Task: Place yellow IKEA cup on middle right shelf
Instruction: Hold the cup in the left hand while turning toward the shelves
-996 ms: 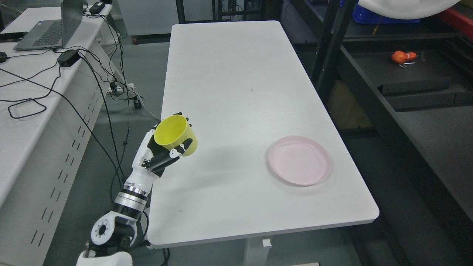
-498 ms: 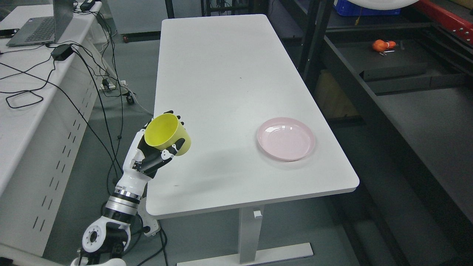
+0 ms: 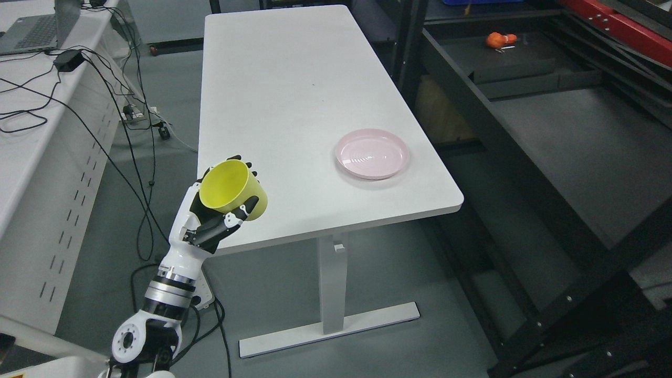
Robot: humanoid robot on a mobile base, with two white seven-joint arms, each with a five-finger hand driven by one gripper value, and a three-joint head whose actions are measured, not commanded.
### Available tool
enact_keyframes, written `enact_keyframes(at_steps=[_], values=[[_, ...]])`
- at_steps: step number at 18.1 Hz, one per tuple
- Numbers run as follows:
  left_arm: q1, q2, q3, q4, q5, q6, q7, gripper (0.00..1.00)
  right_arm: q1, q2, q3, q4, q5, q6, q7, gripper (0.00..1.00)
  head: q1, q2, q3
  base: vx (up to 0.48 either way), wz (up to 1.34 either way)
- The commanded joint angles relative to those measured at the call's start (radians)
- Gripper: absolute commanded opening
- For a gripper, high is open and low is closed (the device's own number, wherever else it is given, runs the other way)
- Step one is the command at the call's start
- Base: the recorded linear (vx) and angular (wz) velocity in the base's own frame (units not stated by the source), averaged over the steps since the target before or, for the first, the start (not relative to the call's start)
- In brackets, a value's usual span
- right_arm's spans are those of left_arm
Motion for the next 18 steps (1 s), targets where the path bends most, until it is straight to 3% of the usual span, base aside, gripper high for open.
enact_keyframes(at_steps=[1,8,18], values=[[0.003,0.017,-0.007,-0.022,0.0,-0.001,0.0,0.0,0.014,-0.017,0.017,0.0,-0.025,0.001,0.0,0.99,0.0,0.0,0.0,-0.33,-0.38],[0.0,0.017,-0.013,-0.021,0.0,-0.001,0.001,0.0,0.014,-0.017,0.017,0.0,-0.025,0.001,0.0,0.99,0.0,0.0,0.0,-0.287,-0.7],[-0.009,0.017,-0.024,-0.021,0.0,0.001,0.0,0.0,0.014,-0.017,0.017,0.0,-0.025,0.001,0.0,0.99,0.0,0.0,0.0,-0.222,-1.08]])
